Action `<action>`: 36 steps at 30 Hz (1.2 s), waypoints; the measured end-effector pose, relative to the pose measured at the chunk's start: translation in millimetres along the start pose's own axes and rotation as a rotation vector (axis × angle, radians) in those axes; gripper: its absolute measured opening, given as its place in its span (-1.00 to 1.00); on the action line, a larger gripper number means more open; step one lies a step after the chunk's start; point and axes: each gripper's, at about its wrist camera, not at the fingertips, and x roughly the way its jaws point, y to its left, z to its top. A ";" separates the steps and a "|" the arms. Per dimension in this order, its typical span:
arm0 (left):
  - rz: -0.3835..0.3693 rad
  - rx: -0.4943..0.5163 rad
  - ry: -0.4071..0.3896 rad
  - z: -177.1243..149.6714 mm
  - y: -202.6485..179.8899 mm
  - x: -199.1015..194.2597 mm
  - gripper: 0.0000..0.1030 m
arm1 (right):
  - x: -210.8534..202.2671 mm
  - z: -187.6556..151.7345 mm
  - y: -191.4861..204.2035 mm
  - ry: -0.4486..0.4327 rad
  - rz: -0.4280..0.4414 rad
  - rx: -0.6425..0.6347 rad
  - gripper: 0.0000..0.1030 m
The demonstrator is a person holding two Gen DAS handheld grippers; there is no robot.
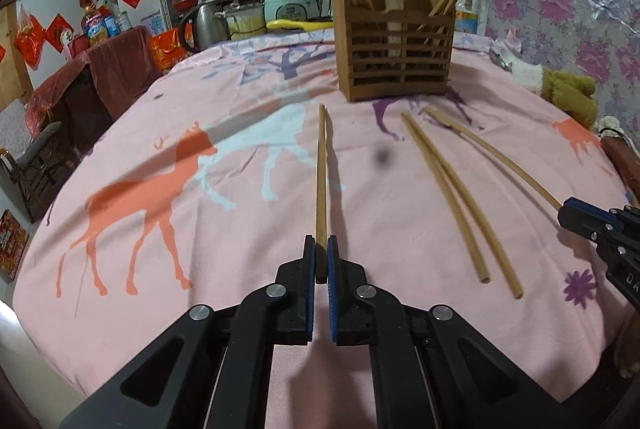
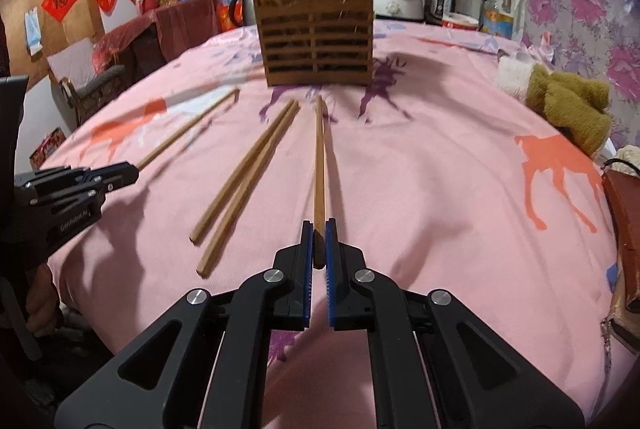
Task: Organize utensils
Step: 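Lift both chopsticks and carry them toward the wooden holder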
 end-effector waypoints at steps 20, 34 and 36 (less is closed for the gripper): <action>-0.139 -0.026 -0.149 70.3 -0.8 -78.5 -0.88 | -69.3 70.5 -4.2 -0.207 0.065 0.003 -0.81; -0.142 -0.034 -0.113 70.0 -3.1 -67.0 -0.88 | -1.5 -10.8 -13.2 0.105 0.095 0.012 -0.69; -0.143 -0.032 -0.109 69.7 -3.2 -66.2 -0.88 | 6.4 -16.9 -15.8 0.135 0.094 0.023 -0.63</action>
